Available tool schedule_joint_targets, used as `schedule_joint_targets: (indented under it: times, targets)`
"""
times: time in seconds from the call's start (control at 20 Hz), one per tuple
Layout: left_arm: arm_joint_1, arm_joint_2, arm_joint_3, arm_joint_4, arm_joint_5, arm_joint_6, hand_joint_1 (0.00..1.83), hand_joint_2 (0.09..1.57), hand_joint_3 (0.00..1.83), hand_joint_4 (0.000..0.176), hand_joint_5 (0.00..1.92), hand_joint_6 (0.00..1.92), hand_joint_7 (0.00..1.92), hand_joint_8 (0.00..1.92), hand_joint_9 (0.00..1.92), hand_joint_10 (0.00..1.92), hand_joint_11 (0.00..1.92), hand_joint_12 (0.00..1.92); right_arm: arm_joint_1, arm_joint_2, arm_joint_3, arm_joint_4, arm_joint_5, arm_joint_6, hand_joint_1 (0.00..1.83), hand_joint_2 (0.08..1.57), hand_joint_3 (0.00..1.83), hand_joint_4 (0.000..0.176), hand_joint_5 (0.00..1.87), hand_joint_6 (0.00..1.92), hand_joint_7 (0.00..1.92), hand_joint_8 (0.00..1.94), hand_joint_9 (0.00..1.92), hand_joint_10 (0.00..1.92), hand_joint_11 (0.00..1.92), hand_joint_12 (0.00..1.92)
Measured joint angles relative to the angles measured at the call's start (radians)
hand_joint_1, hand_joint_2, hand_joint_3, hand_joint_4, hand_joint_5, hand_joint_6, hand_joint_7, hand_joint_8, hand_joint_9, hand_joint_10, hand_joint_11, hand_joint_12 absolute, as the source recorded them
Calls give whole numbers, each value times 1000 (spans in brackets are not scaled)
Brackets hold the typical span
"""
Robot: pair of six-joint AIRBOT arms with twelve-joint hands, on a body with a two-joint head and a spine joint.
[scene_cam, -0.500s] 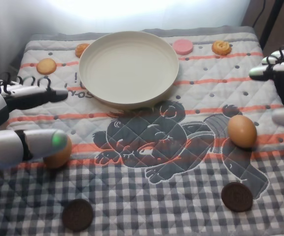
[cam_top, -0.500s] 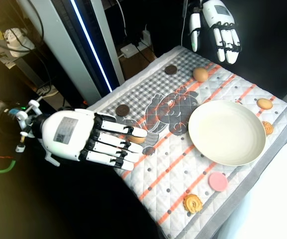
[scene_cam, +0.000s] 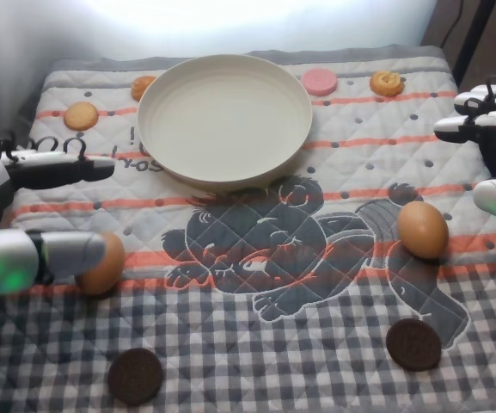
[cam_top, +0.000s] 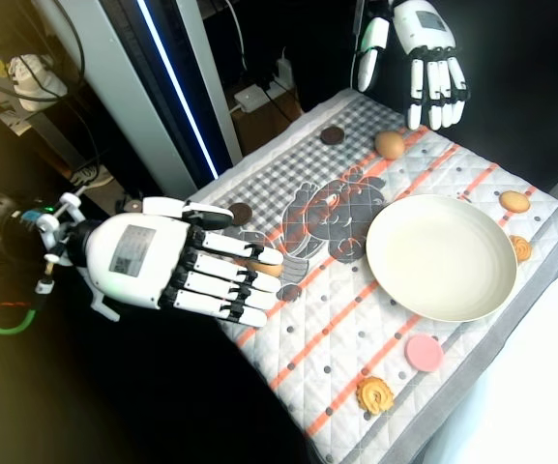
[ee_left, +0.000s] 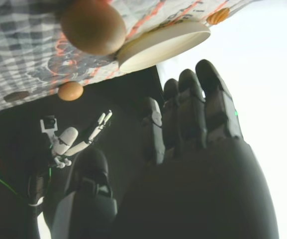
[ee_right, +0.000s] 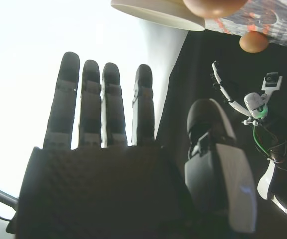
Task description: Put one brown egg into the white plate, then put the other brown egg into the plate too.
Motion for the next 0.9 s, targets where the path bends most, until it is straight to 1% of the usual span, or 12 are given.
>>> schedule_joint_targets:
  times: [0.05,0.1,0.15,0.2,0.25,0.35,0.5,0.65,0.7,0.75,0.8,0.9]
  targets:
    - [-5,-7,0,-19,14,54,716,857,0,176,268,0,323,0,373,5,66,965,0,0,0,0,0,0,49,1324,4,96,429,1,332,4,308,4,267,264]
    - [-13,-21,0,-42,41,124,740,841,0,176,226,0,308,0,347,0,54,969,0,0,0,-1,1,0,54,1332,7,97,429,1,334,4,307,3,265,262]
    - [-14,-35,8,-50,59,130,717,845,0,176,215,0,306,0,340,0,48,970,0,-2,0,-1,2,0,59,1335,7,99,430,1,337,5,308,3,265,261]
    - [-14,-43,10,-63,71,132,689,854,2,176,201,0,300,0,329,0,33,966,0,-2,0,-3,2,0,61,1339,8,92,439,5,343,7,311,4,272,263]
    - [-14,-47,14,-70,77,132,669,865,6,176,180,0,288,0,327,0,34,972,0,-2,0,-4,1,0,62,1338,7,97,439,4,343,6,310,3,268,259]
    - [-17,-53,29,-79,76,132,651,876,8,176,173,0,280,1,336,3,47,990,0,-2,0,0,1,0,65,1333,3,96,447,6,351,8,316,5,277,259]
    - [-24,-76,60,-106,89,132,703,869,0,176,205,1,328,4,357,2,19,1034,0,-6,0,0,0,0,60,1343,6,98,458,9,365,10,320,5,286,260]
    - [-37,-101,73,-111,121,134,772,853,0,176,260,5,404,7,426,12,29,1012,0,-8,1,-2,1,0,66,1347,5,107,461,7,377,11,324,5,277,254]
    - [-41,-108,77,-107,123,134,787,853,0,176,272,1,436,3,462,9,39,988,0,-8,2,-1,1,0,69,1343,3,118,462,7,379,11,319,3,272,251]
    - [-44,-109,77,-108,130,134,802,855,0,176,281,3,453,6,481,12,43,982,0,-8,2,-1,1,0,71,1342,2,119,468,9,381,10,324,4,277,253]
    - [-47,-109,78,-107,139,134,855,846,0,176,305,11,468,10,502,18,51,986,0,-8,2,0,1,0,72,1343,2,109,479,12,391,13,329,6,287,257]
    - [-51,-114,85,-100,148,135,910,846,0,165,348,9,518,11,567,22,83,999,0,-8,2,-1,2,0,56,1341,1,111,483,6,408,10,339,7,290,257]
